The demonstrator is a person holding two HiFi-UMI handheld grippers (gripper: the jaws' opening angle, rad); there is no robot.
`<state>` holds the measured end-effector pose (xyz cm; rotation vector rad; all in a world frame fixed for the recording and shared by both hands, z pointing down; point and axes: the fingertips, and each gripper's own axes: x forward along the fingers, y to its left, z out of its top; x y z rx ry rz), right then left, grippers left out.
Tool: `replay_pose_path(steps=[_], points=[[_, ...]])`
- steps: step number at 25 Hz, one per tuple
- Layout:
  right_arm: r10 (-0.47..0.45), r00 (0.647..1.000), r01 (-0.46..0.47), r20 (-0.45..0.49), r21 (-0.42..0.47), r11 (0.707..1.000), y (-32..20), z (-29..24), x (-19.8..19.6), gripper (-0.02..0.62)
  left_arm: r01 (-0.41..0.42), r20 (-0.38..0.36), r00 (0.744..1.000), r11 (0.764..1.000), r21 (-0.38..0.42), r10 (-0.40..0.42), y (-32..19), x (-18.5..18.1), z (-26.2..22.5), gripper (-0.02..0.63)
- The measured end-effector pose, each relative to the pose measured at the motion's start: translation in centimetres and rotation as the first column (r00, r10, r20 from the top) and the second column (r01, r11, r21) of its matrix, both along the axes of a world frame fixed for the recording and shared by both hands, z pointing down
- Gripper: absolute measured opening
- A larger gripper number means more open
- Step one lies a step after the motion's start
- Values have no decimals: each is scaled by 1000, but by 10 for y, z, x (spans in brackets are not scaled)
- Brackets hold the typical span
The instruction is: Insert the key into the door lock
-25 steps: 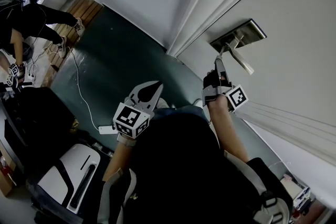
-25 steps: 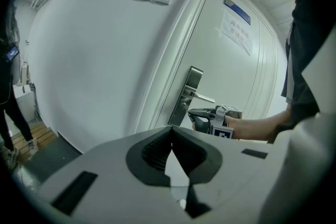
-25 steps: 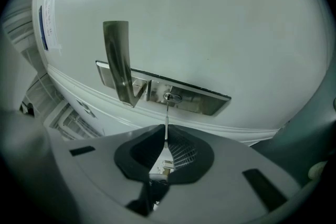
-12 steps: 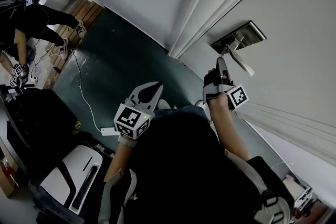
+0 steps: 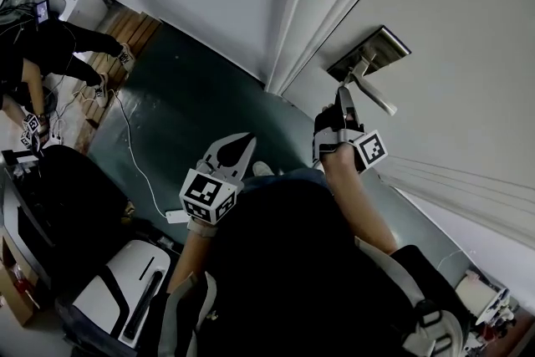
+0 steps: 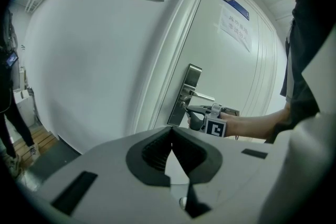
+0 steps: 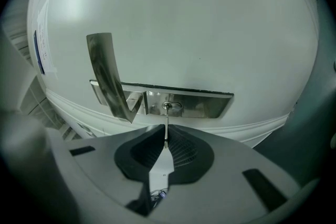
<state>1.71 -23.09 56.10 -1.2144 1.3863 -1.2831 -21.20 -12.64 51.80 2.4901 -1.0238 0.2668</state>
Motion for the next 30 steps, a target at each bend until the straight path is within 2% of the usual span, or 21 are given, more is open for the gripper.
replay_pose_path(steps=[8,15,30], points=[[50,999,-50,6,2,999,13,0,4,33,-17,36,999,1000,5,17,18,10,-2,8],[79,995,-80,65,12,997,10,-2,5,34,-6,58,998,1000,8,6,29,9,-3,8],[56,997,-59,54,37,998,7,-8,4,34,1,79,997,1000,15,-2,44,19,-10,8]])
